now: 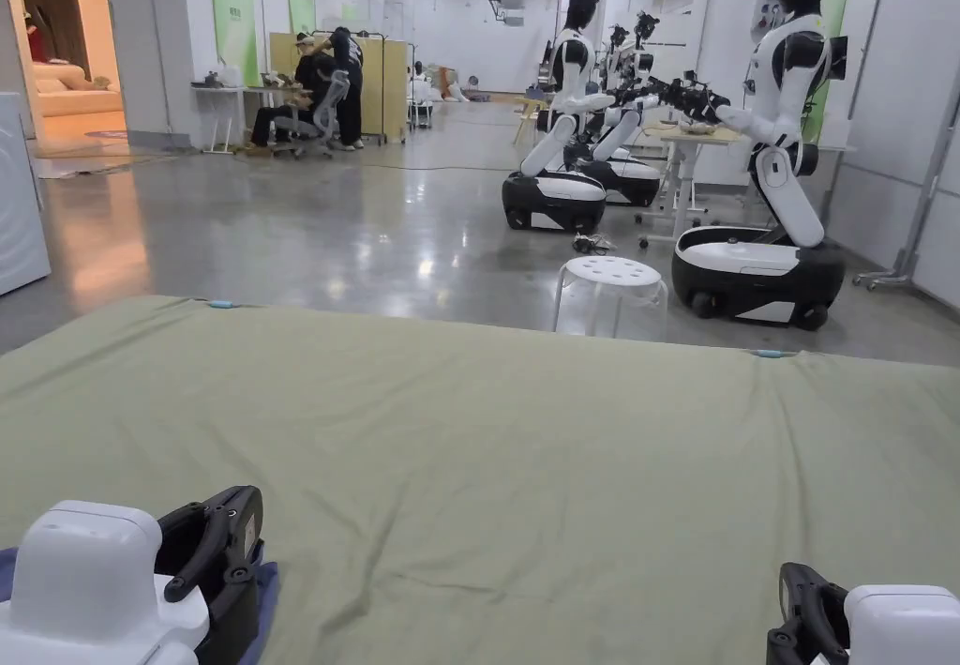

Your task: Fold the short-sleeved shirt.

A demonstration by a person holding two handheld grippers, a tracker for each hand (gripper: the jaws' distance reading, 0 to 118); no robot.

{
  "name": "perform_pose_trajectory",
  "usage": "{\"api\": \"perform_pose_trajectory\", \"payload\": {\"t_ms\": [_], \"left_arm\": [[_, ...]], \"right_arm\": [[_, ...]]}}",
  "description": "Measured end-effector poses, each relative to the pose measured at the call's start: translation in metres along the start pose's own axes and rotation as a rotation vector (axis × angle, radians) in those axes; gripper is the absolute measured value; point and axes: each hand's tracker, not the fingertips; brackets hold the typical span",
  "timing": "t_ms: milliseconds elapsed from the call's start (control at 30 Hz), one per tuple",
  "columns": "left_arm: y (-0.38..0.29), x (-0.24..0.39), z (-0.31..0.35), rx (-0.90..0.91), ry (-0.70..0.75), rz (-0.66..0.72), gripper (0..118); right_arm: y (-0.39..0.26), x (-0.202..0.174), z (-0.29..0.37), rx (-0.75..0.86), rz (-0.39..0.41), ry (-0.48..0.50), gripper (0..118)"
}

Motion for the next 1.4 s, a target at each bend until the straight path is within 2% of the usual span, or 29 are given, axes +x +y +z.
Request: {"api": "perform_pose_trajectory", "payload": {"t_ms": [233,500,600,767,1000,1033,1067,1100,1300,1400], "left_arm": [[-0.001,-0.003,0.006,-0.002,0.014,0.0,1],[0.001,-0.038,0.041,-0.02,0.15,-0.022,1],[0.0,-0.051,0.054,-0.032,0.198,-0.015,1],[-0.002,-0.066,0.068,-0.054,0.255,-0.032,2],[-0.005,-0.092,0.069,-0.056,0.265,-0.01,4],[-0.005,-0.095,0.068,-0.055,0.252,-0.021,15],[-0.004,-0.101,0.061,-0.085,0.221,-0.027,51],[-0.004,-0.105,0.055,-0.105,0.242,-0.035,77],[-0.034,-0.134,-0.009,-0.289,0.207,-0.089,79],[-0.059,-0.153,-0.055,-0.453,0.096,-0.018,79]], "right_arm": [[0.008,-0.009,-0.003,0.024,0.0,0.03,0],[0.015,-0.061,-0.022,0.042,0.007,0.192,0],[0.019,-0.088,-0.021,0.032,-0.028,0.286,0],[0.022,-0.117,-0.02,0.022,-0.028,0.348,0],[0.015,-0.122,-0.013,0.013,-0.016,0.397,0],[0.014,-0.121,-0.012,0.016,-0.01,0.4,0],[0.013,-0.118,-0.01,0.018,-0.001,0.405,0],[0.012,-0.117,-0.009,0.018,0.004,0.403,0],[0.003,-0.104,-0.012,-0.013,-0.002,0.391,0],[-0.007,-0.093,-0.021,-0.043,0.001,0.38,0]]}}
